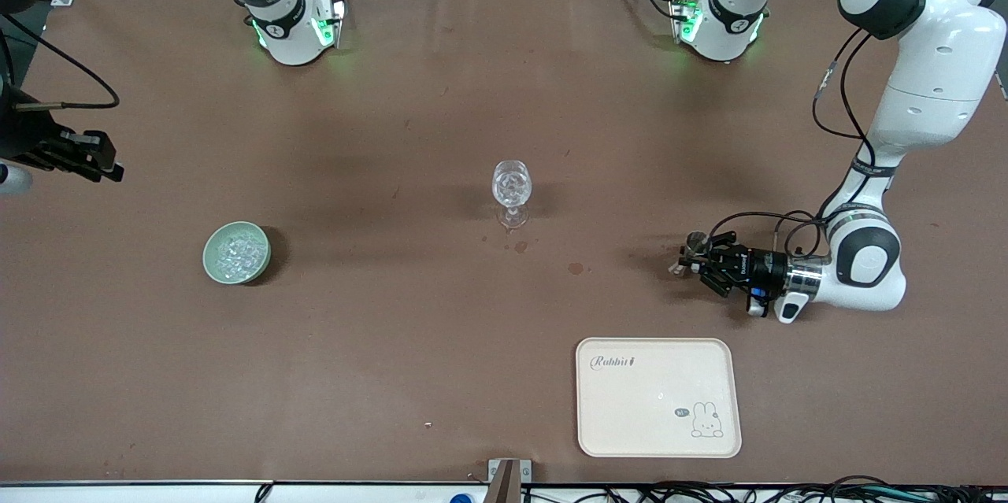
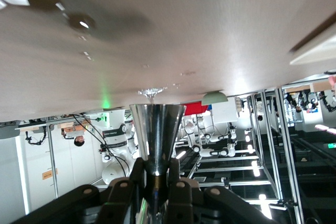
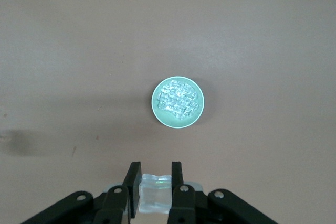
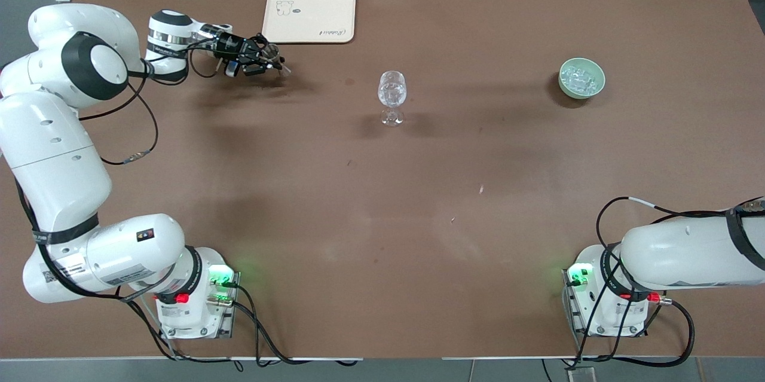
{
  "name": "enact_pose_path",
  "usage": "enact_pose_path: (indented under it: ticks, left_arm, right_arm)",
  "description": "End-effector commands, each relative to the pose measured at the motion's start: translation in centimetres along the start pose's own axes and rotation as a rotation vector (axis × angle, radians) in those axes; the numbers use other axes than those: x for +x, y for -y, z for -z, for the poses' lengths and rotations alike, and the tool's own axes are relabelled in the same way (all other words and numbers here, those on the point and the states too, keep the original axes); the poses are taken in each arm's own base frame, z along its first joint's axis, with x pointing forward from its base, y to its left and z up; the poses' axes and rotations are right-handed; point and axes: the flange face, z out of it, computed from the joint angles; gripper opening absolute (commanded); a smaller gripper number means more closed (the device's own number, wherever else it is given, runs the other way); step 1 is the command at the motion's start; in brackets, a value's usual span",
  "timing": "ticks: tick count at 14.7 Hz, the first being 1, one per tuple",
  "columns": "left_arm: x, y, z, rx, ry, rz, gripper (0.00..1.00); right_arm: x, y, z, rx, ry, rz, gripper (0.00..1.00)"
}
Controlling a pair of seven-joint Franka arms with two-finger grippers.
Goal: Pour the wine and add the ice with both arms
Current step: 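Carry the metal jigger with the left gripper to the wine glass rim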
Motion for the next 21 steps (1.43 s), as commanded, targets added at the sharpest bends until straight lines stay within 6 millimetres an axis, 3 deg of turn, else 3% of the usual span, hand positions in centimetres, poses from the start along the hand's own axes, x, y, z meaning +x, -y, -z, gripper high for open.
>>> enact_pose_path:
  ticks: [1, 5, 8, 11, 14, 18, 21]
  left_arm:
    - [-2.6, -0.7, -0.4, 0.001, 0.022, -0.015, 0.00]
    - [-5.3, -1.8, -2.6, 0.028, 0.040, 0.021, 0.00]
    - [-8.3, -2.5, -4.7, 0.043, 0.022, 0.003, 0.00]
    - [-12.3, -3.5, -8.4, 0.045, -0.033, 0.040, 0.00]
    - [-15.7, -4.1, -10.4, 0.058, -0.056, 0.089, 0.00]
    - [-18.4, -3.2, -14.0, 0.061, -0.118, 0.092, 0.00]
    - [-19.4, -2.4, -17.1, 0.049, -0.174, 0.116, 0.00]
  right_arm:
    - [-0.8, -0.1, -0.1, -0.007, 0.004, -0.016, 0.05]
    - [-0.8, -0.2, -0.1, -0.007, 0.003, -0.017, 0.05]
    - [-0.8, -0.2, -0.1, -0.007, 0.004, -0.019, 0.05]
    - [-0.8, -0.3, -0.1, -0.007, 0.004, -0.021, 0.05]
    - [-0.8, -0.4, -0.2, -0.007, 0.006, -0.022, 0.05]
    - [-0.7, -0.3, -0.3, -0.007, 0.004, -0.021, 0.05]
    - [-0.6, -0.3, -0.3, -0.007, 0.004, -0.021, 0.05]
